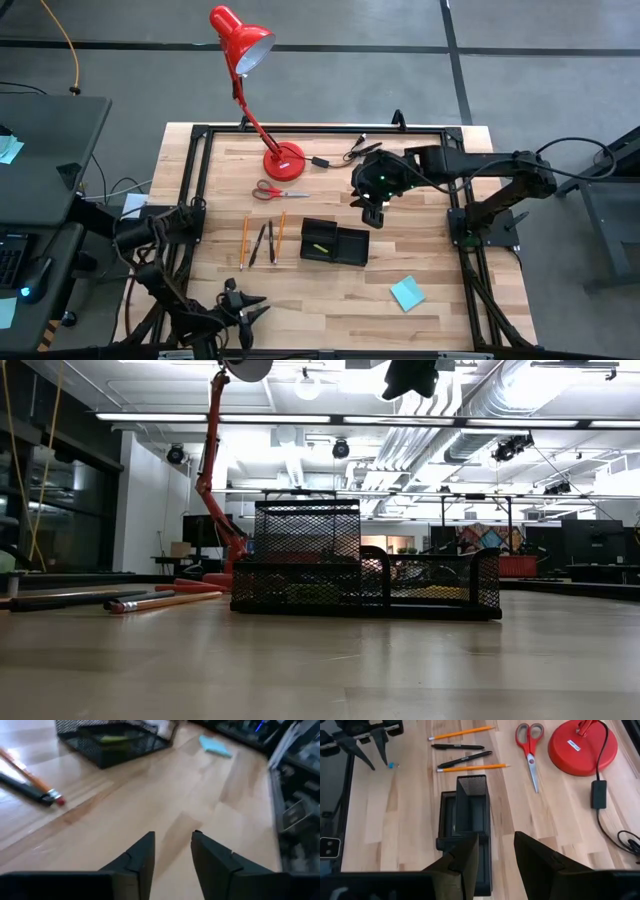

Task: Pick and place office supplies into organizer
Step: Put the blue binder clip into the black desk organizer

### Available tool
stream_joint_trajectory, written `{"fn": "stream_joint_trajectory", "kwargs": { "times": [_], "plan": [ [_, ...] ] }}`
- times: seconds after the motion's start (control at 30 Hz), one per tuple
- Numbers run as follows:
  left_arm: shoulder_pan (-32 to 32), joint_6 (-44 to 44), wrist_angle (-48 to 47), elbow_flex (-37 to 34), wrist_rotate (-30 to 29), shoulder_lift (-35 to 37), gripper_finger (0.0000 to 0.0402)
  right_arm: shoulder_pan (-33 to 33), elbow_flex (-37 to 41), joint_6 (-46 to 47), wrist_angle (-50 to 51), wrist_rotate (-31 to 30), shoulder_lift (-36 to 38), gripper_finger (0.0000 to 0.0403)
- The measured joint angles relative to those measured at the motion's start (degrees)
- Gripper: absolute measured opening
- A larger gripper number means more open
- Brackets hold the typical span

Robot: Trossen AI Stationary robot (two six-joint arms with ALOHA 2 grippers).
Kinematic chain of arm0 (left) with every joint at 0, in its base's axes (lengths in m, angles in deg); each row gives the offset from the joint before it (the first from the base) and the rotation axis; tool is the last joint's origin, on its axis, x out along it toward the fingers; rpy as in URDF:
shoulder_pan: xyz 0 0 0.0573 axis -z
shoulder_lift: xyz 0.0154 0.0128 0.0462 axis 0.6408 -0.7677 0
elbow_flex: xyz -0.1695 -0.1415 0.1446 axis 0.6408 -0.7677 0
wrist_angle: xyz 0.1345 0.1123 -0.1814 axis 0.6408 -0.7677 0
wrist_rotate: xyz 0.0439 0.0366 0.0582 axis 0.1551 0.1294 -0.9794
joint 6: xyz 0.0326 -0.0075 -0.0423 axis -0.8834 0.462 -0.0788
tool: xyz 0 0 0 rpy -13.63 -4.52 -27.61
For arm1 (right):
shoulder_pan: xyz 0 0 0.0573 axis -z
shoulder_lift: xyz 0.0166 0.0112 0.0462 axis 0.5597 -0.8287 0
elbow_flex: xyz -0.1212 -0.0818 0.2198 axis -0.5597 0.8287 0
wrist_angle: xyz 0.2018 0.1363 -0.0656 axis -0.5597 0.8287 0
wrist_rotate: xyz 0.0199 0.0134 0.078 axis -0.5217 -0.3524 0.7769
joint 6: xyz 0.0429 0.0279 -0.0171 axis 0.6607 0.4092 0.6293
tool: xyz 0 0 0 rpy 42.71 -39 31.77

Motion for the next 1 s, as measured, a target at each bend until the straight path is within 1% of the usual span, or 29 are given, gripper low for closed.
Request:
{"fn": "stream_joint_trajectory", "kwargs": {
  "times": [0.1,0.23,0.33,0.4,0.47,0.57,0.7,0.77,0.83,0.9,1.0],
  "plan": [
    [1.2,-0.1,-1.6,0.0,0.0,0.0,0.0109,0.3,0.0,-0.1,0.0,0.2,0.0,0.0122],
    [3.8,-0.8,-7.2,0.0,0.6,0.1,0.0109,0.5,0.0,-1.8,-0.1,1.3,0.0,0.0122],
    [6.2,-1.5,-11.0,0.0,-0.7,0.1,0.0109,0.5,0.0,-3.2,-0.7,1.3,0.0,0.0122],
    [7.8,-1.5,-12.2,0.0,-0.4,0.1,0.0109,0.5,0.0,-2.6,-0.9,1.3,0.0,0.0122],
    [8.9,-0.7,-11.0,-0.6,1.5,0.1,0.0113,0.5,0.0,-1.1,-1.3,1.1,0.0,0.0122],
    [9.4,-1.7,-10.3,-1.1,2.4,-0.1,0.0134,0.5,0.0,0.6,-2.1,1.1,-0.6,0.0122],
    [8.8,-3.0,-10.5,-1.1,7.1,-0.5,0.0178,0.5,0.0,2.1,-2.3,1.1,-2.2,0.0122],
    [7.7,-5.2,-8.0,-1.1,8.4,-1.6,0.0199,0.5,0.0,2.5,-2.3,1.2,-3.4,0.0122],
    [6.7,-7.9,-6.4,-1.1,7.3,-2.6,0.0217,0.5,0.0,2.6,-2.3,2.0,-4.7,0.0122],
    [6.0,-8.4,-5.9,-1.1,7.1,-3.0,0.0230,0.4,0.0,2.6,-1.9,3.6,-6.1,0.0122],
    [5.4,-9.6,-5.7,-1.1,6.7,-3.0,0.0237,0.1,0.0,3.6,-0.4,6.9,-7.9,0.0122]
  ]
}}
